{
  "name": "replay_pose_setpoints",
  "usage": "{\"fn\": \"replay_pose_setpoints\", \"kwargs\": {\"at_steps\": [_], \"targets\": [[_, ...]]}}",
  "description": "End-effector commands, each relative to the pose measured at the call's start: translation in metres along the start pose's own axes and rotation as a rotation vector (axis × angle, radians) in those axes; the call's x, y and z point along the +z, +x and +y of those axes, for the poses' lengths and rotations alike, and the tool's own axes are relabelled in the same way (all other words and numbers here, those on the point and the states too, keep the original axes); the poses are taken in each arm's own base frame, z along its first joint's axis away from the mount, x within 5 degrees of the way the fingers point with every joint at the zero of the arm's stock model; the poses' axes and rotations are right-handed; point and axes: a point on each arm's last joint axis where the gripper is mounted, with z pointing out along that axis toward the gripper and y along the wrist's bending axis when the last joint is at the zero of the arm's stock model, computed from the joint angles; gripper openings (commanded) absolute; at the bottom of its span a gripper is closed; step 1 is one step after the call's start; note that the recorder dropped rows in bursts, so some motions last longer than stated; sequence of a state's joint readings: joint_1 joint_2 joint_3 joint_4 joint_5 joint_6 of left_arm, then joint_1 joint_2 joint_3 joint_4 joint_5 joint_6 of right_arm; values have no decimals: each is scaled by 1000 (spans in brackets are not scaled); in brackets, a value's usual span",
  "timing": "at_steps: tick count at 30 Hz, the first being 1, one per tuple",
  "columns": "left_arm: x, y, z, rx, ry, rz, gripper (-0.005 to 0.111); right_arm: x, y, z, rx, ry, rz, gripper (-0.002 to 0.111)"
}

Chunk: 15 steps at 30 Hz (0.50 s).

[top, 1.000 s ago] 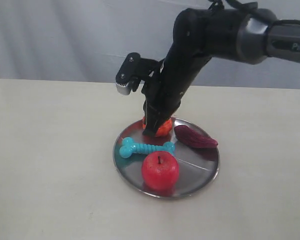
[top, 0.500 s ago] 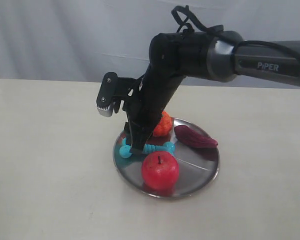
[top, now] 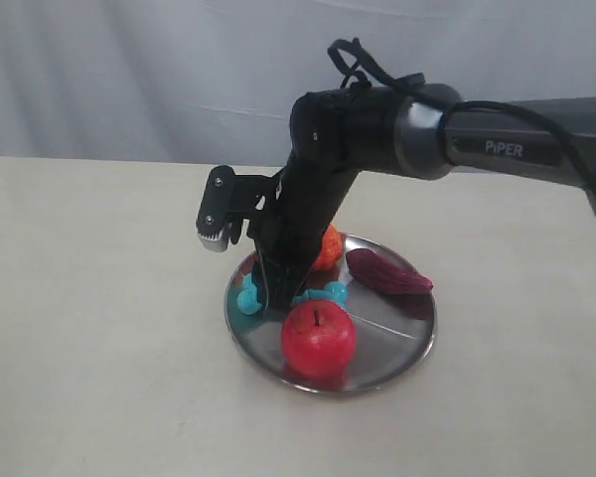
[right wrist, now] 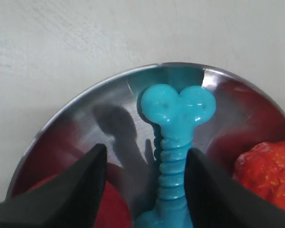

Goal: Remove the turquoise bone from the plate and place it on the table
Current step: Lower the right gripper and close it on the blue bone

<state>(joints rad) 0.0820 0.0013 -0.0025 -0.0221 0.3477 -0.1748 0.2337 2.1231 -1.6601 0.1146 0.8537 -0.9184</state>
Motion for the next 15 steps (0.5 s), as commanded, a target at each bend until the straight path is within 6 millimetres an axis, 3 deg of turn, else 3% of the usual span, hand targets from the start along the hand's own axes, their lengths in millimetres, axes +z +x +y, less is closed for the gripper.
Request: {"fn": "replay_pose_setpoints", "kwargs": {"at_steps": [1, 8, 15], "targets": [[0, 0, 0, -2, 0, -4, 0, 12, -1, -4, 3, 29, -3, 49], [0, 0, 0, -2, 0, -4, 0, 28, 1, -8, 29, 59, -22, 49], [0, 0, 0, -2, 0, -4, 0, 36, 16, -19, 106, 61, -12, 49]]}}
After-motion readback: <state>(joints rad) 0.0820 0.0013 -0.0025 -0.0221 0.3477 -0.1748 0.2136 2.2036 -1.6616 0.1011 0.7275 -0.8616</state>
